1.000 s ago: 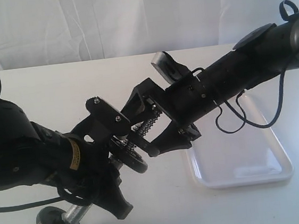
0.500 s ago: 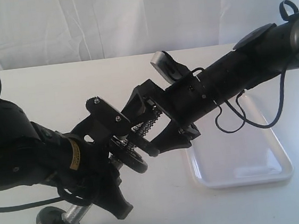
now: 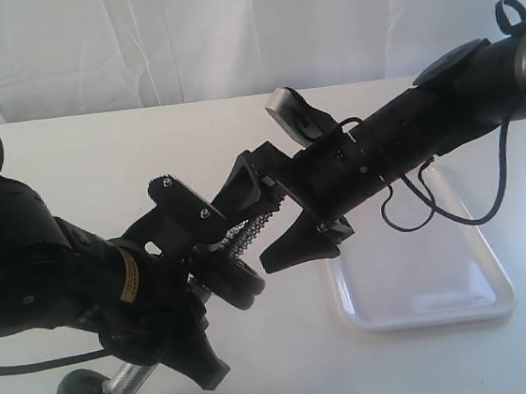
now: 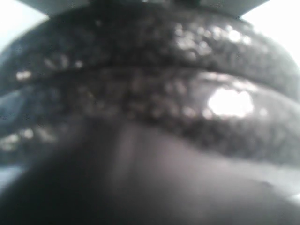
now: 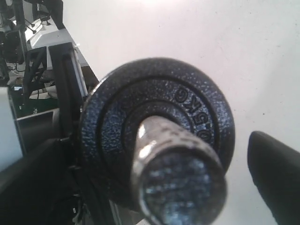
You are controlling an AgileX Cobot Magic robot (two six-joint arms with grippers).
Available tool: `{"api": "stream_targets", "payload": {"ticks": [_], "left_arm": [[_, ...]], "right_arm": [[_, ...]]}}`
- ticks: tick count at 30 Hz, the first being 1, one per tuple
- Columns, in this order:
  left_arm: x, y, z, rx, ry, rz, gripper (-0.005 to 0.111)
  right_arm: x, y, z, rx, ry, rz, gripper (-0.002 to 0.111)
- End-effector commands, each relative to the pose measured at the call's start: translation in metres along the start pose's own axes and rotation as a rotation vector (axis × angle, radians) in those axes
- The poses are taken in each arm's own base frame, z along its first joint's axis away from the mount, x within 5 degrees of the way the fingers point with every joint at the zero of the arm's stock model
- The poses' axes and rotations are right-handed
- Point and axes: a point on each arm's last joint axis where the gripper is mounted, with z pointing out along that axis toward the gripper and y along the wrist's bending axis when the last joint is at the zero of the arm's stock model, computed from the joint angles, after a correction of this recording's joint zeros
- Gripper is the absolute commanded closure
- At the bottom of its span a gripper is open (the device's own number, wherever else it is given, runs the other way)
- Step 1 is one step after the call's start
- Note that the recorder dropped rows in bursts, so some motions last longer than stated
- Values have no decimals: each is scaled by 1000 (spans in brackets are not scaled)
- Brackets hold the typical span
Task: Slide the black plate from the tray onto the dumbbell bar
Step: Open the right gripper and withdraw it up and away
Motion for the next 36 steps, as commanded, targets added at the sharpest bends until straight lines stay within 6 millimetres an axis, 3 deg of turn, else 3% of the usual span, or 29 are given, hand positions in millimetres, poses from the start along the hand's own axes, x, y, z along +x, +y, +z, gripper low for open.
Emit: {"api": "stream_targets", "payload": {"ticks": [1, 7, 21, 23, 27, 29, 36], "left_arm": [[-24, 2, -23, 0, -199, 11, 107], [-23, 2, -23, -1, -195, 11, 107], [-18, 5, -21, -30, -139, 51, 107], [-17, 6, -21, -44, -125, 69, 107], [-15, 7, -15, -56, -95, 90, 107], [-14, 5, -5, -53, -60, 90, 107], [-10, 3, 13, -47, -1, 99, 107]], "right_arm": [[2, 6, -3, -26, 12, -22, 3], [0, -1, -13, 146, 119, -134, 3], [-10, -4, -42, 167, 31, -115, 5], [-9, -1, -45, 169, 22, -124, 17], [-12, 6, -52, 176, -2, -142, 62], [-12, 6, -53, 180, -3, -142, 75], [-12, 7, -54, 179, -9, -116, 94]]}}
